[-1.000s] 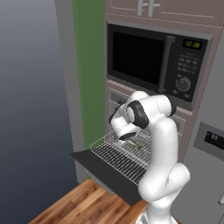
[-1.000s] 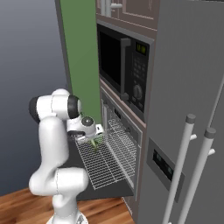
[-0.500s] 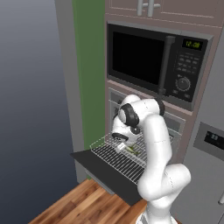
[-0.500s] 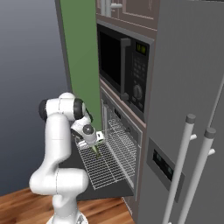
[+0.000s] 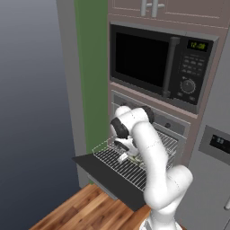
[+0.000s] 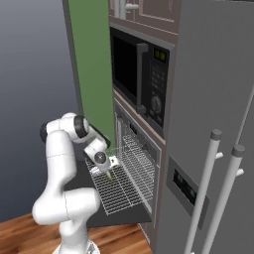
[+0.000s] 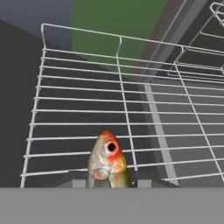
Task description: Place the fish on the bottom rack of the oven, and slide the tray back inside. Close the oven door.
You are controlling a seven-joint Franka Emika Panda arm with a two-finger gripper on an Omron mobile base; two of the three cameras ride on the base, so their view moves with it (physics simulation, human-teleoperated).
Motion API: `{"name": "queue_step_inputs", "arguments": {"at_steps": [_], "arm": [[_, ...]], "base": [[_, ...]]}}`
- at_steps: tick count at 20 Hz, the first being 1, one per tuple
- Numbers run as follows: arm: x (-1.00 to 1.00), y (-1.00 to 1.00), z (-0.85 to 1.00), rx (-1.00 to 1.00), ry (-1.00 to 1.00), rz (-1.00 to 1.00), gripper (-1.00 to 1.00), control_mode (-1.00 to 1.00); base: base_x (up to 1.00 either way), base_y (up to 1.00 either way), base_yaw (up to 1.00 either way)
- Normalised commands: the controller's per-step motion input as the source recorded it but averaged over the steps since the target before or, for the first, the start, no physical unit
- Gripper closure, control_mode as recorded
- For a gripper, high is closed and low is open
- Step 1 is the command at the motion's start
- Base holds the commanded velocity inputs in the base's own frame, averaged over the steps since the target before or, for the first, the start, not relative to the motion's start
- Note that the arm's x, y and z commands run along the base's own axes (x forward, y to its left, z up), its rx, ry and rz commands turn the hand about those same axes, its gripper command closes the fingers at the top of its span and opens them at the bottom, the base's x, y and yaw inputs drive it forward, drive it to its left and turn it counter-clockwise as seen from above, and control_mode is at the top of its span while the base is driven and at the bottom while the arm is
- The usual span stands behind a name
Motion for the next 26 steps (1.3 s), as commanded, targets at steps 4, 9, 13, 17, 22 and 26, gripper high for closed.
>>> {"name": "queue_step_inputs", "arguments": {"at_steps": [4,9,13,17,22,26], "arm": [[0.37,-0.03,-0.45,0.00,-0.05,0.01,1.00,-1.00],[0.42,0.00,-0.46,0.00,-0.05,0.02,1.00,-1.00],[0.42,0.00,-0.43,0.00,-0.02,0.02,1.00,-1.00],[0.46,0.00,-0.47,0.00,-0.01,0.01,1.00,-1.00],[0.26,0.19,-0.43,-0.01,-0.01,0.02,-1.00,-1.00],[-0.01,0.44,0.01,-0.06,0.00,0.00,-1.00,-1.00]], "base": [[0.00,0.00,0.00],[0.00,0.00,0.00],[0.00,0.00,0.00],[0.00,0.00,0.00],[0.00,0.00,0.00],[0.00,0.00,0.00]]}}
